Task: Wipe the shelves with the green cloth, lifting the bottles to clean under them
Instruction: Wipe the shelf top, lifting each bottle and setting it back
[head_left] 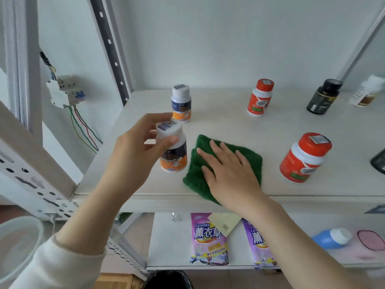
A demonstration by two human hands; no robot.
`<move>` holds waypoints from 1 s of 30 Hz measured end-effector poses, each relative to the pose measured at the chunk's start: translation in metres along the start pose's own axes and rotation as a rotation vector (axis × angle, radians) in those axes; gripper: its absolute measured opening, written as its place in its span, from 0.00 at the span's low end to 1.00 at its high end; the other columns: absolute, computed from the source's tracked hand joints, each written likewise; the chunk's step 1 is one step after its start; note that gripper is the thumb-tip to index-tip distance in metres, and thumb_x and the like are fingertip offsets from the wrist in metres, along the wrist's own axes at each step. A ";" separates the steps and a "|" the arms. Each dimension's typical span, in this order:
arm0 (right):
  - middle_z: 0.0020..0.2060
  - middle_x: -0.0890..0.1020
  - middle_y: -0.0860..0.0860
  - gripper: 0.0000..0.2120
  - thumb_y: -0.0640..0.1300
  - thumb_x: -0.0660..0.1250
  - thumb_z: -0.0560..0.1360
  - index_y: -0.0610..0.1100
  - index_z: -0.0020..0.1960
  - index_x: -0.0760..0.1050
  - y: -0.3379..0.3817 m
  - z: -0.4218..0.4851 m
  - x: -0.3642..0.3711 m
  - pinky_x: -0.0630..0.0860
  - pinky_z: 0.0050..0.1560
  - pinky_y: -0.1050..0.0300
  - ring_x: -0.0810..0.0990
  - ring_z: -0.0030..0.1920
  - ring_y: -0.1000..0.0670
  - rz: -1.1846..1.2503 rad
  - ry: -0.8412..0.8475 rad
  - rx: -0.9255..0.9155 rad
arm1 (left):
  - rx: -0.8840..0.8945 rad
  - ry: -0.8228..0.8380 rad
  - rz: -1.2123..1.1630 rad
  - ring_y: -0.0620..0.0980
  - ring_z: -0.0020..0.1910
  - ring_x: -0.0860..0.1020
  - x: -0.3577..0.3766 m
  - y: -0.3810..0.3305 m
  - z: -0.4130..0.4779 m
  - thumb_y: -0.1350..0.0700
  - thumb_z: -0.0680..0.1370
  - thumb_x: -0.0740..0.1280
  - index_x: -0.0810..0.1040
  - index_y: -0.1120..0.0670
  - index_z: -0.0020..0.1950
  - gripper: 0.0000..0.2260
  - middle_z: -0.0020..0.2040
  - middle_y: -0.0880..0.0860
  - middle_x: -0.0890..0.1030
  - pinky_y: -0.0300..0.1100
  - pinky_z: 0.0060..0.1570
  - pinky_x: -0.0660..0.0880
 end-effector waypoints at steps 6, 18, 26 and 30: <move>0.76 0.46 0.54 0.22 0.52 0.43 0.80 0.57 0.74 0.48 -0.023 0.028 -0.007 0.43 0.74 0.50 0.44 0.76 0.52 0.021 0.036 0.111 | -0.003 0.037 -0.007 0.28 0.44 0.76 0.007 0.006 -0.005 0.58 0.73 0.69 0.71 0.34 0.49 0.17 0.49 0.37 0.78 0.21 0.41 0.71; 0.75 0.38 0.49 0.26 0.58 0.41 0.79 0.56 0.74 0.38 -0.023 0.051 -0.003 0.38 0.74 0.45 0.37 0.75 0.47 -0.058 0.219 0.186 | 0.082 0.082 -0.016 0.32 0.58 0.74 0.019 0.007 -0.017 0.38 0.68 0.62 0.67 0.26 0.56 0.17 0.58 0.29 0.75 0.25 0.53 0.70; 0.74 0.34 0.41 0.34 0.62 0.44 0.78 0.48 0.73 0.30 -0.014 0.053 -0.035 0.46 0.73 0.44 0.41 0.75 0.39 -0.367 0.640 0.012 | 0.132 0.141 0.134 0.33 0.52 0.77 0.036 -0.068 0.057 0.45 0.74 0.63 0.72 0.43 0.59 0.13 0.54 0.38 0.79 0.26 0.46 0.75; 0.75 0.43 0.42 0.31 0.58 0.45 0.79 0.43 0.75 0.40 -0.014 0.055 -0.067 0.57 0.66 0.55 0.54 0.73 0.41 -0.510 0.677 -0.259 | 0.133 0.266 0.351 0.43 0.52 0.78 0.091 -0.098 0.118 0.49 0.75 0.65 0.72 0.46 0.60 0.14 0.57 0.44 0.79 0.43 0.55 0.75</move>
Point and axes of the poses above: each hand's wrist, its own z-axis towards the middle knuckle, its own x-axis out of the palm, y = z × x, the point moved 6 cm from there along z, towards the middle knuckle
